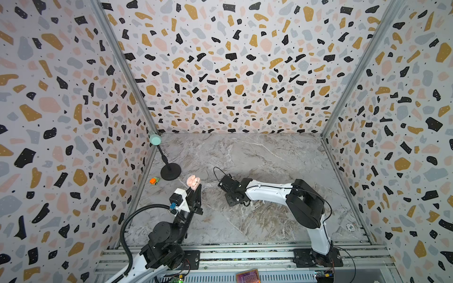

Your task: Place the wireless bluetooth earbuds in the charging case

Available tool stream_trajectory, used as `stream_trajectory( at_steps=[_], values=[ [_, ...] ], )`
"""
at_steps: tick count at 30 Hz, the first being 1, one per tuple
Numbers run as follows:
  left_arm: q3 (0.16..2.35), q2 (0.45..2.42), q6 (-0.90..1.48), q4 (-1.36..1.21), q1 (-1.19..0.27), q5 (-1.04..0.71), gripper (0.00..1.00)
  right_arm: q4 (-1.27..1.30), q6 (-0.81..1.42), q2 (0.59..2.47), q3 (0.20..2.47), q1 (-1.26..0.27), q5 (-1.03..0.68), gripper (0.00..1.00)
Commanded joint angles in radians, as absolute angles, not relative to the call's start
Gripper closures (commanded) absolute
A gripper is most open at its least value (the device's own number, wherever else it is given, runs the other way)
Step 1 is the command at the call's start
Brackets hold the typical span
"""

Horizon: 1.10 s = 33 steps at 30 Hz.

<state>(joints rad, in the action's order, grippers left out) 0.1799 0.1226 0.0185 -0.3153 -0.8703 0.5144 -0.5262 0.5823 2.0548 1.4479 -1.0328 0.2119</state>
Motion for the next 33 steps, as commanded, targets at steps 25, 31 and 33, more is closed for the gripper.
stream_trajectory(
  at_steps=[25,31,33],
  values=[
    [0.170,0.116,0.021,-0.365,-0.862,0.512,1.00,-0.408,0.606,1.949,1.338,-0.981,0.087,0.84],
    [0.170,0.115,0.021,-0.364,-0.862,0.510,1.00,-0.307,0.605,1.882,1.258,-0.960,0.012,0.84],
    [0.170,0.115,0.020,-0.364,-0.862,0.509,1.00,-0.285,0.613,1.865,1.230,-0.944,-0.008,0.84]
  ],
)
